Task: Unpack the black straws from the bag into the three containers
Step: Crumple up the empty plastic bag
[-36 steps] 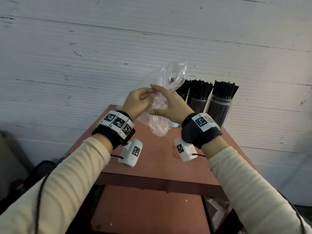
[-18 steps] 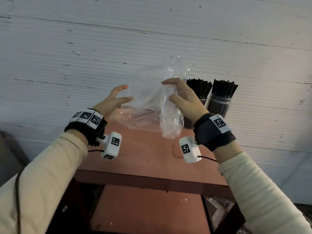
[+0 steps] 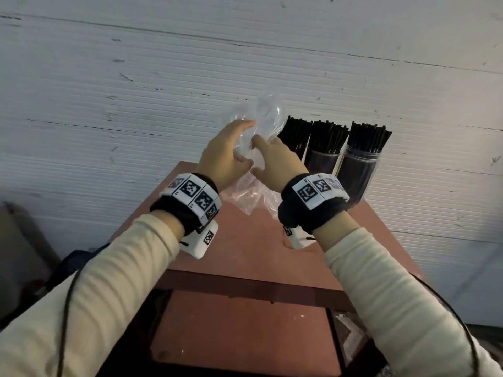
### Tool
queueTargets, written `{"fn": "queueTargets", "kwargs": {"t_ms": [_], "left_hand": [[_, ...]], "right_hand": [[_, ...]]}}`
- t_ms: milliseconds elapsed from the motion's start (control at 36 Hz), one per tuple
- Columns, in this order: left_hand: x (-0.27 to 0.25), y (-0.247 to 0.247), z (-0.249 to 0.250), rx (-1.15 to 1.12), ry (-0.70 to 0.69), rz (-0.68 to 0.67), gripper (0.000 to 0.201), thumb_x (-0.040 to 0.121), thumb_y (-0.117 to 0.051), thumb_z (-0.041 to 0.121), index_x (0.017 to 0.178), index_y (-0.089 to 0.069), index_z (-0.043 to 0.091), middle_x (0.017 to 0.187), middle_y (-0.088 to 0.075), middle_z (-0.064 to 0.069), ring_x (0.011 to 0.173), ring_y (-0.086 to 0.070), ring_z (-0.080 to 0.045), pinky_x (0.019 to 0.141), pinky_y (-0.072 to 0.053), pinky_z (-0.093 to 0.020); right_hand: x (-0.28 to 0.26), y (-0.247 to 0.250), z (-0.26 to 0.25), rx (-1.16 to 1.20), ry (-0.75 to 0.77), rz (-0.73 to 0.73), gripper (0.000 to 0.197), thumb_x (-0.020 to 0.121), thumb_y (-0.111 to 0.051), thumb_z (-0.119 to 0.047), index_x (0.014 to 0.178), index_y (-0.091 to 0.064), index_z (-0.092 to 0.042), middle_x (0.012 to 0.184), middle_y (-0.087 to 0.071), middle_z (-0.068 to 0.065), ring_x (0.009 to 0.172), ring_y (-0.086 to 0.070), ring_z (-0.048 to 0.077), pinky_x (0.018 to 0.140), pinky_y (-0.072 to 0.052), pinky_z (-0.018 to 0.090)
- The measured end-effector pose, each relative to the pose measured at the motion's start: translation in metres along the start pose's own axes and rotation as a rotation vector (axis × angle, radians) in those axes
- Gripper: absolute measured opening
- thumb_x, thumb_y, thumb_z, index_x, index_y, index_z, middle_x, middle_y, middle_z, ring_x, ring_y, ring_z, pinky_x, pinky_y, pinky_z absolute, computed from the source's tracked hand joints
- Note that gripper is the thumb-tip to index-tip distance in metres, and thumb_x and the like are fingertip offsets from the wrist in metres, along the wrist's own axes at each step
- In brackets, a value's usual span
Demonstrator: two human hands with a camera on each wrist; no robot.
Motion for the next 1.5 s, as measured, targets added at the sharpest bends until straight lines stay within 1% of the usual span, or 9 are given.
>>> {"fn": "queueTargets", "kwargs": {"t_ms": [139,250,333,500,694,1055,1222,1389,1500], "left_hand": [[-0.001,0.004,-0.015,0.009,0.111,0.021,0.075,0.077,-0.072,0.006,0.141,-0.044,0.031,0.149,-0.041,0.014,0.084,-0.065,-0.012,0.076,-0.049,-0.009],[-0.006,0.004,-0.020,-0.028,0.173,-0.052,0.074,0.081,-0.073,0.016,0.142,-0.040,0.039,0.148,-0.039,0.019,0.081,-0.066,-0.012,0.087,-0.054,-0.029],[-0.010,-0.004,-0.014,-0.074,0.183,-0.142,0.068,0.086,-0.067,0.017,0.144,-0.034,0.035,0.145,-0.037,0.024,0.082,-0.069,-0.011,0.084,-0.057,-0.035],[-0.015,-0.016,-0.006,-0.314,0.235,-0.248,0.055,0.094,-0.048,0.000,0.143,-0.028,0.016,0.157,-0.027,0.004,0.134,-0.046,-0.019,0.071,-0.046,-0.002],[-0.015,-0.007,-0.009,-0.569,0.310,-0.187,0.042,0.094,-0.032,-0.009,0.122,-0.033,0.023,0.142,-0.049,0.005,0.076,-0.072,-0.016,0.076,-0.049,-0.029],[-0.004,0.007,-0.016,-0.011,-0.159,-0.062,0.102,0.071,-0.075,0.047,0.152,-0.021,0.017,0.154,-0.014,0.012,0.148,-0.012,-0.014,0.119,-0.019,-0.030],[0.003,-0.007,-0.019,0.028,-0.063,-0.229,0.110,0.071,-0.085,0.030,0.154,-0.013,0.019,0.156,-0.010,0.013,0.143,-0.009,0.002,0.112,-0.013,-0.014],[0.003,-0.025,-0.010,0.022,0.007,-0.329,0.113,0.066,-0.088,0.029,0.153,-0.016,0.026,0.155,-0.022,0.012,0.134,-0.022,0.004,0.103,-0.024,-0.014],[-0.002,-0.032,-0.010,-0.011,0.090,-0.319,0.108,0.065,-0.088,0.027,0.149,-0.020,0.028,0.150,-0.030,0.014,0.132,-0.028,0.002,0.106,-0.031,-0.024]], "right_hand": [[-0.008,-0.002,0.000,0.357,0.086,-0.013,0.053,0.086,-0.061,-0.014,0.125,-0.025,-0.016,0.086,-0.048,0.006,0.053,-0.051,0.020,0.053,-0.042,0.030],[-0.013,-0.004,-0.001,0.513,0.168,-0.084,0.099,0.081,-0.074,-0.028,0.150,-0.003,-0.029,0.156,-0.024,0.007,0.128,-0.048,0.027,0.101,-0.039,0.026],[-0.013,-0.012,0.001,0.489,0.170,-0.121,0.115,0.072,-0.081,-0.047,0.150,0.004,-0.045,0.160,-0.016,-0.005,0.142,-0.027,0.020,0.110,-0.027,0.032],[-0.010,-0.012,0.011,0.439,0.137,-0.017,0.100,0.074,-0.080,-0.038,0.150,-0.016,-0.044,0.148,-0.043,0.001,0.133,-0.041,0.018,0.109,-0.038,0.037],[-0.012,-0.004,0.021,0.451,0.134,0.047,0.079,0.078,-0.075,-0.017,0.144,-0.036,-0.033,0.143,-0.046,-0.014,0.127,-0.046,0.009,0.095,-0.028,0.008],[-0.018,0.006,0.025,0.637,0.080,-0.019,0.070,0.076,-0.072,-0.016,0.135,-0.042,-0.039,0.138,-0.044,-0.019,0.124,-0.045,0.004,0.101,-0.034,0.021],[-0.024,0.000,0.020,0.749,0.140,-0.121,0.076,0.077,-0.055,-0.003,0.144,-0.025,-0.024,0.121,-0.042,-0.008,0.062,-0.049,0.002,0.061,-0.045,0.021],[-0.023,0.006,0.015,0.783,0.163,-0.103,0.069,0.096,-0.057,-0.021,0.152,-0.018,-0.033,0.143,-0.030,-0.023,0.124,-0.031,-0.022,0.106,-0.025,0.007],[-0.023,0.006,0.015,0.685,0.125,-0.020,0.070,0.089,-0.067,-0.020,0.148,-0.031,-0.031,0.144,-0.039,-0.017,0.130,-0.033,-0.008,0.101,-0.023,0.006]]}}
Point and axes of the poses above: each hand's wrist, its own x-axis towards the middle knuckle, its own y-axis out of the back of the hand, z = x × y, the point moved 7 cm from there along x, towards the middle knuckle
